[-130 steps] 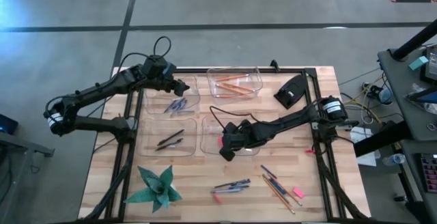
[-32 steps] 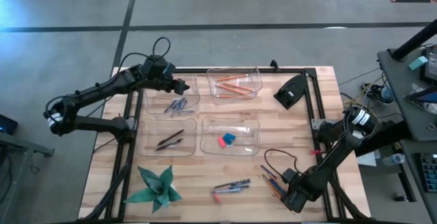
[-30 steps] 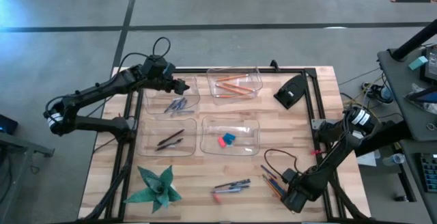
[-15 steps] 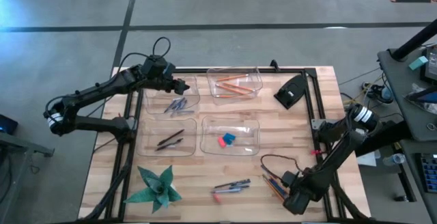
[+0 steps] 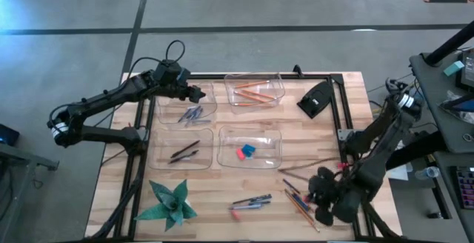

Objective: Sort crayons/erasers/pens/pencils in bins
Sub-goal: Put the pink eraser into the bottom right transparent bin

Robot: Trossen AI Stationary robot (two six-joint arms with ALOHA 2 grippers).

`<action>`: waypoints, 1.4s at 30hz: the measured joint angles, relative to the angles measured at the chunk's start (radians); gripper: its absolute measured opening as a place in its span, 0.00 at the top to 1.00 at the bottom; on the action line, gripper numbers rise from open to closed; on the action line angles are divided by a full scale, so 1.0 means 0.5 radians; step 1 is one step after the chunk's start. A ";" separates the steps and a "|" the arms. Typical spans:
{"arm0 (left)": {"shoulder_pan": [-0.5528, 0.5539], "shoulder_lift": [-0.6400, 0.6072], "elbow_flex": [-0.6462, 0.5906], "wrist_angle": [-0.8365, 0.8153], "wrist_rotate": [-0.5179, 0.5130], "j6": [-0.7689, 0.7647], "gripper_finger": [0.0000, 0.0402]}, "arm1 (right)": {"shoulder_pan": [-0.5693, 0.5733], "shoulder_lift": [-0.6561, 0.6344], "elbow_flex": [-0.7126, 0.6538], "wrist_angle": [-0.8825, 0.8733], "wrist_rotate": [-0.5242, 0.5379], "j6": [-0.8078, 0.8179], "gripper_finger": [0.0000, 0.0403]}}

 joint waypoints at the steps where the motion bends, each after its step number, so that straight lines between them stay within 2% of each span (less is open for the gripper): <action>1: 0.000 0.000 -0.001 -0.001 0.001 0.000 0.60 | -0.016 -0.039 0.000 -0.005 0.144 -0.042 0.88; 5: 0.000 0.000 -0.001 -0.001 0.018 0.000 0.60 | -0.132 -0.144 -0.002 -0.012 0.685 -0.178 0.88; 8: 0.000 0.000 -0.001 0.000 0.038 -0.001 0.60 | -0.297 -0.159 -0.002 -0.013 0.850 -0.327 0.88; 15: 0.001 0.000 -0.001 0.000 0.118 -0.002 0.60 | -0.781 -0.064 -0.007 0.055 0.817 -0.460 0.88; 19: 0.000 0.000 -0.002 0.000 0.167 -0.007 0.60 | -0.955 -0.022 -0.007 0.229 0.719 -0.607 0.88; 23: 0.002 0.000 -0.002 0.000 0.169 -0.016 0.60 | -1.038 0.078 -0.007 0.514 0.545 -0.848 0.88; 26: 0.002 -0.005 -0.002 0.001 0.168 -0.016 0.60 | -1.076 0.184 -0.007 0.625 0.488 -0.913 0.88; 31: 0.001 -0.047 -0.001 0.019 0.166 -0.015 0.60 | -1.124 0.346 -0.008 0.629 0.441 -0.806 0.88; 37: 0.000 -0.122 0.001 0.133 0.166 -0.013 0.60 | -1.196 0.420 -0.008 0.678 0.386 -0.710 0.87; 42: -0.008 -0.173 0.003 0.172 0.166 -0.017 0.60 | -1.231 0.451 -0.010 0.676 0.349 -0.664 0.82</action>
